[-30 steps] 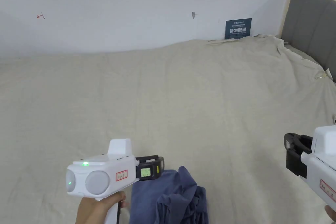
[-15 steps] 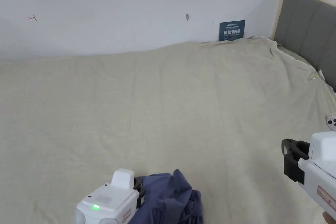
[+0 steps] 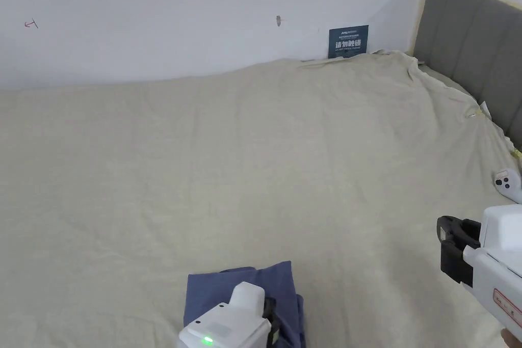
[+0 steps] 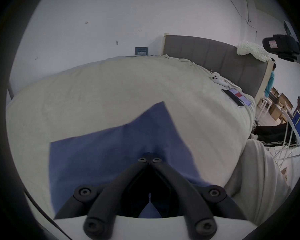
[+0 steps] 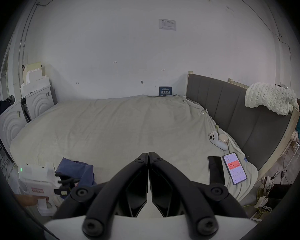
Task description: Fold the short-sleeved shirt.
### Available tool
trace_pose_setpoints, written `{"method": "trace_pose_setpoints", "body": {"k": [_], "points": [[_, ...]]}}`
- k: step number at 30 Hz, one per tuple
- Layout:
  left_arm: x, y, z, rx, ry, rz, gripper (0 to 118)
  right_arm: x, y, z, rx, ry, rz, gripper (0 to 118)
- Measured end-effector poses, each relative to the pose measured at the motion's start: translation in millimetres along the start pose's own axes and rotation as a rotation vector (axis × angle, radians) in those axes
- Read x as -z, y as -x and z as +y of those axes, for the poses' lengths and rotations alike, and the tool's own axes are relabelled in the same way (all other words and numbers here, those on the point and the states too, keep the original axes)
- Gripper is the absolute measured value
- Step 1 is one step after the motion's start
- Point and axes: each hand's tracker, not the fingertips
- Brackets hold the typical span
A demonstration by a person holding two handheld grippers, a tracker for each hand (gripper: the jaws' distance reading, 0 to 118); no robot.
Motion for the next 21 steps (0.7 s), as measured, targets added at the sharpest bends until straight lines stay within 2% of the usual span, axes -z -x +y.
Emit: {"method": "trace_pose_setpoints", "body": {"k": [5, 9, 14, 17, 21], "points": [[20.2, -25.1, -5.6, 0.014, 0.023, 0.000, 0, -1.0, -3.1, -1.4, -0.001, 0.006, -0.007, 0], [18.9, -24.6, -4.0, -0.037, 0.007, 0.005, 0, -2.3, -5.5, -2.5, -0.001, 0.009, -0.012, 0], [14.0, -24.2, -3.2, -0.013, 0.000, 0.009, 0, -2.2, -5.1, -2.6, -0.001, 0.010, -0.015, 0], [-1.7, -18.6, 7.9, -0.061, -0.060, -0.005, 0, -4.2, -2.2, 0.6, 0.000, 0.002, -0.010, 0], [-34.3, -8.6, 37.5, -0.061, -0.164, 0.010, 0, -5.3, 5.6, 7.6, -0.008, -0.021, 0.001, 0]]}}
